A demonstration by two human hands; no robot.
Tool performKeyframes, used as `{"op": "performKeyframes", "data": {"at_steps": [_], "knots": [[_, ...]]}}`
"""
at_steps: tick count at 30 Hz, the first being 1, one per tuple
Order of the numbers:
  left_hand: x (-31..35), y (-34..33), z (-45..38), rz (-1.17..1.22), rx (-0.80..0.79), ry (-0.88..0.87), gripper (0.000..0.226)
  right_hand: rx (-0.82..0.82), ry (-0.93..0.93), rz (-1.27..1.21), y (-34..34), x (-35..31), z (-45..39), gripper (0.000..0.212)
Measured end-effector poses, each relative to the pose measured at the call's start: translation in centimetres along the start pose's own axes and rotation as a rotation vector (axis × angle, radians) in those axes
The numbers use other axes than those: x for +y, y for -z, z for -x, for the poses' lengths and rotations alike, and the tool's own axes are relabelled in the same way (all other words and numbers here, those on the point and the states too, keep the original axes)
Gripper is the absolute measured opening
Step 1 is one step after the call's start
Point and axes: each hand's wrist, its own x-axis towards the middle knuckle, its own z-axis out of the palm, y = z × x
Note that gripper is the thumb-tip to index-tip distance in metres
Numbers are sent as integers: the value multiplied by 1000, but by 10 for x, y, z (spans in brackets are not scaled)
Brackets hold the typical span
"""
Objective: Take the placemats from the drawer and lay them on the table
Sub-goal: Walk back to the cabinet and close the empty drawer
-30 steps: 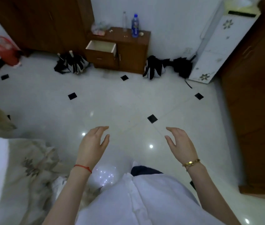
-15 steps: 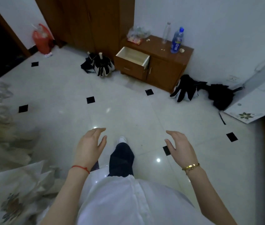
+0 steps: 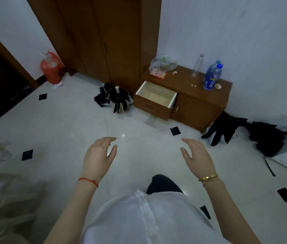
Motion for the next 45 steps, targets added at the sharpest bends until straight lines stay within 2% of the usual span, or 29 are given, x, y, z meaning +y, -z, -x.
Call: {"op": "performKeyframes", "data": {"at_steps": [4,6,9,16,22,28,33,40,45], "knots": [[-10,-14,-53,1,2,-25,34,-29,-36,2,-16,6,-39,35],[-31,-41,-142,29,-42,-12,28,-22,-88,-24,-44,25,-121,35],[-32,-50,-179,17,-59,-41,25,-54,-82,-3,-53,30,-152,34],[-46,-71,-392,2,-53,-160,30,-34,-144,-15,-70,54,-348,31],[-42,-91,-508,9,-104,-234,35,-32,-203,-22,-70,66,-443,33],[-50,-138,-570,14,-203,-305,39,-43,-299,-30,-107,94,-480,29],[-73,-207,-603,25,-267,-363,39,-51,-342,-14,-169,127,-501,26],[-142,-355,-634,9,-301,-423,39,-45,-335,46,-302,193,-525,31],[-195,-462,-628,-2,-287,-497,41,12,-276,51,-394,239,-518,47]]}}
